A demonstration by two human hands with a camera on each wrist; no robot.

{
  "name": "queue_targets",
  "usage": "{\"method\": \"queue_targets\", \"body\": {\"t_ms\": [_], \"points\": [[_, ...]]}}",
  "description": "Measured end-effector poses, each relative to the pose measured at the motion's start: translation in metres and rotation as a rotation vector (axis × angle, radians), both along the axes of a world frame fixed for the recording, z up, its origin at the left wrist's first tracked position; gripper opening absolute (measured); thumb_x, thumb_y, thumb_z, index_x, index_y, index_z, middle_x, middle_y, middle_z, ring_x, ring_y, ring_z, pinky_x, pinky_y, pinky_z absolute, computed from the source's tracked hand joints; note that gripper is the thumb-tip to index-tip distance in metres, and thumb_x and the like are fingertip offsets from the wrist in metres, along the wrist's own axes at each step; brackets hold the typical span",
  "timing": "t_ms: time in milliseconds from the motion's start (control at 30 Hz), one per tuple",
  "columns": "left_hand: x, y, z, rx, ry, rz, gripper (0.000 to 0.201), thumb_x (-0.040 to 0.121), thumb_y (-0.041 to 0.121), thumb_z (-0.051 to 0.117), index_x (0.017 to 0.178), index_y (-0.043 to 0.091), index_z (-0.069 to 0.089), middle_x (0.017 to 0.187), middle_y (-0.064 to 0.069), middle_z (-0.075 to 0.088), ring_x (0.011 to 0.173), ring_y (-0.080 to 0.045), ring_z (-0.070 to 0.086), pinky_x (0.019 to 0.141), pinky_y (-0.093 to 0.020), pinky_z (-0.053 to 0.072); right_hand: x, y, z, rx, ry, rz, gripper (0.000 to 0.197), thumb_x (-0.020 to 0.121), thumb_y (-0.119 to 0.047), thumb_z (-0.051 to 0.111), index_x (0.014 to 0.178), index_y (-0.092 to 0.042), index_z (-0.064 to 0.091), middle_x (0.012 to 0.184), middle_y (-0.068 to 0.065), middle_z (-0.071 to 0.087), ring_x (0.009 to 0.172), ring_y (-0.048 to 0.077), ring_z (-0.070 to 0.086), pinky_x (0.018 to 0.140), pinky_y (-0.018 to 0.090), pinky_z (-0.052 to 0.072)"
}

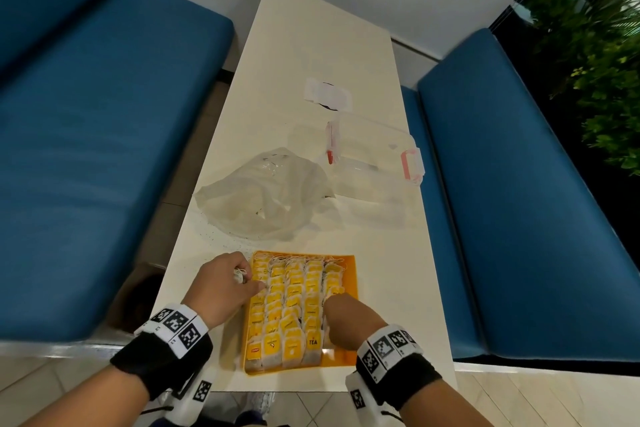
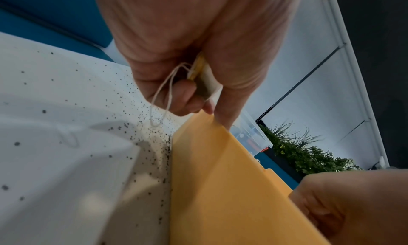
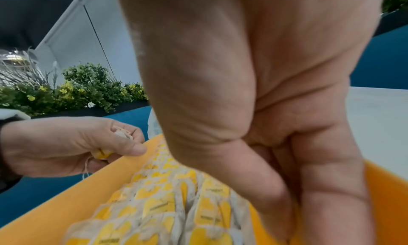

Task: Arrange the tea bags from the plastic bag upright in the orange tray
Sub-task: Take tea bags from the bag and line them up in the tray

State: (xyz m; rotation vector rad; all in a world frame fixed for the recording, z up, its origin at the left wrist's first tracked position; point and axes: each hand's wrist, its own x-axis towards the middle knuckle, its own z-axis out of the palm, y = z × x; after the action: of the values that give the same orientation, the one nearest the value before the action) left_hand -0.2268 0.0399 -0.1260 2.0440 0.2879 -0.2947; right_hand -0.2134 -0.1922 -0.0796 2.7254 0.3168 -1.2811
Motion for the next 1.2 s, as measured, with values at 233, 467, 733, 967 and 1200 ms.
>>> {"method": "queue_targets", "body": {"t_ms": [233, 467, 733, 967, 1200], "points": [[0.0, 0.001, 0.001, -0.005, 0.022, -0.006, 0.026, 0.076, 0.027, 0.086, 0.074, 0.019, 0.061, 0.084, 0.003, 0.066, 0.081, -0.014, 0.06, 0.069, -0.028, 0.044, -0.014, -0.004, -0.008, 0.034, -0.191, -0.106, 0.032, 0.096, -0.001, 0.046, 0.126, -0.008, 0.052, 0.128, 0.014, 0.054, 0.112, 0.029, 0.061, 0.091, 0.034, 0.051], [-0.001, 0.001, 0.002, 0.024, 0.031, -0.013, 0.027, 0.077, 0.03, 0.085, 0.073, 0.021, 0.06, 0.083, 0.005, 0.065, 0.08, -0.01, 0.058, 0.066, -0.025, 0.04, -0.033, -0.009, -0.001, 0.044, -0.29, -0.117, 0.028, 0.092, -0.005, 0.047, 0.119, -0.011, 0.054, 0.124, 0.01, 0.056, 0.103, 0.03, 0.065, 0.081, 0.033, 0.051], [0.001, 0.001, 0.003, 0.011, 0.061, -0.022, 0.027, 0.075, 0.029, 0.086, 0.074, 0.02, 0.061, 0.082, 0.004, 0.066, 0.079, -0.013, 0.06, 0.063, -0.026, 0.042, -0.036, -0.013, -0.036, 0.083, -0.125, -0.235, 0.025, 0.095, -0.022, 0.053, 0.117, -0.015, 0.062, 0.118, 0.009, 0.064, 0.105, 0.028, 0.065, 0.088, 0.035, 0.055], [0.003, 0.003, 0.006, -0.007, 0.09, -0.054, 0.027, 0.075, 0.027, 0.086, 0.072, 0.02, 0.06, 0.081, 0.001, 0.068, 0.079, -0.016, 0.062, 0.067, -0.027, 0.048, -0.032, -0.016, -0.042, 0.115, -0.185, -0.269, 0.024, 0.096, -0.017, 0.049, 0.115, -0.013, 0.062, 0.12, 0.008, 0.062, 0.107, 0.027, 0.063, 0.087, 0.032, 0.053], [0.006, 0.012, 0.021, -0.213, 0.143, -0.003, 0.021, 0.089, 0.031, 0.075, 0.079, 0.015, 0.065, 0.079, 0.002, 0.07, 0.072, -0.015, 0.063, 0.066, -0.031, 0.05, -0.022, -0.002, 0.004, 0.212, -0.301, -0.194, 0.007, 0.094, -0.021, 0.051, 0.096, -0.019, 0.057, 0.106, 0.004, 0.063, 0.096, 0.022, 0.063, 0.079, 0.031, 0.053]]}}
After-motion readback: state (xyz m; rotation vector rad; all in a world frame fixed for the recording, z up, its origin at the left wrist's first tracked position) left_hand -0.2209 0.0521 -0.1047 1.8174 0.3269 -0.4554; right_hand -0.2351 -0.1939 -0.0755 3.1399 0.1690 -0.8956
